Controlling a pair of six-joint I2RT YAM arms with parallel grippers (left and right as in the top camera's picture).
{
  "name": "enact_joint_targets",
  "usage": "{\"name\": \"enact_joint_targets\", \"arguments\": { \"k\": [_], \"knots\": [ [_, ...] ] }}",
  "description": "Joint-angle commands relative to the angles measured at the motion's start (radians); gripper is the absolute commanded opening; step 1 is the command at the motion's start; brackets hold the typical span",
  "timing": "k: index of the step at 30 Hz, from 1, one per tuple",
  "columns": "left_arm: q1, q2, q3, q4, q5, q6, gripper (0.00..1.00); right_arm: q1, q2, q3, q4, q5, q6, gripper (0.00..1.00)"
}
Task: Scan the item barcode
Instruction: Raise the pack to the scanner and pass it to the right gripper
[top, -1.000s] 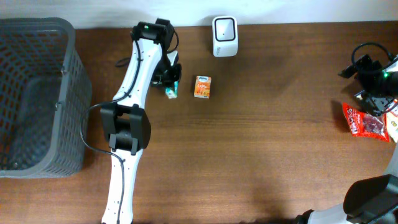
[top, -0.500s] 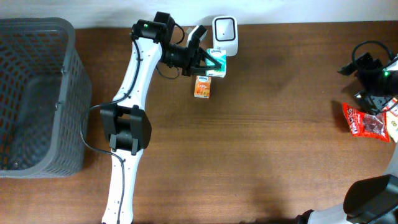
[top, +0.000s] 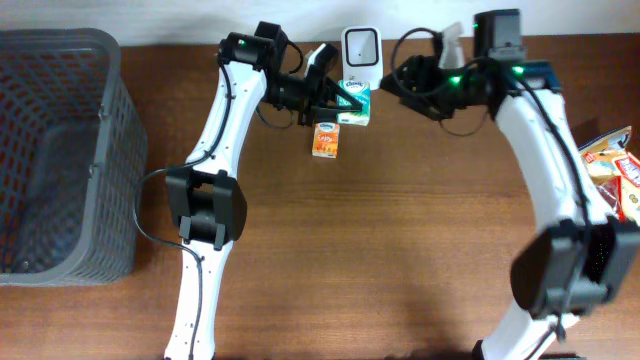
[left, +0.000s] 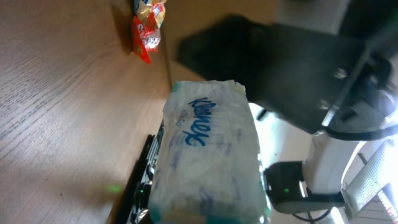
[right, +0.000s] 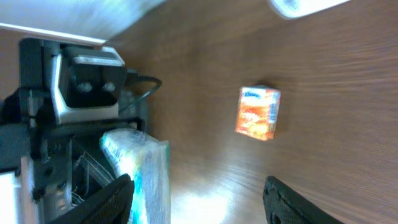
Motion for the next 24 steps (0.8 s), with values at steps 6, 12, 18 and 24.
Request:
{"name": "enact_joint_targets", "arguments": {
  "k": [6, 12, 18, 24],
  "knots": [
    [0.004, -0.030, 0.016, 0.005, 0.008, -0.006, 0.11, 0.003, 0.189, 0.000, 0.122, -0.524, 0.000, 0.70],
    [0.007, -0.030, 0.016, 0.005, -0.008, -0.006, 0.10, -0.082, 0.188, 0.000, 0.173, -0.775, 0.016, 0.75],
    [0.004, -0.030, 0.016, 0.004, 0.003, -0.007, 0.10, -0.017, 0.195, 0.000, 0.147, -0.692, 0.018, 0.67],
    [0.003, -0.030, 0.016, 0.000, 0.011, -0.007, 0.09, -0.007, 0.219, 0.000, 0.124, -0.681, 0.027, 0.52]
  ]
}}
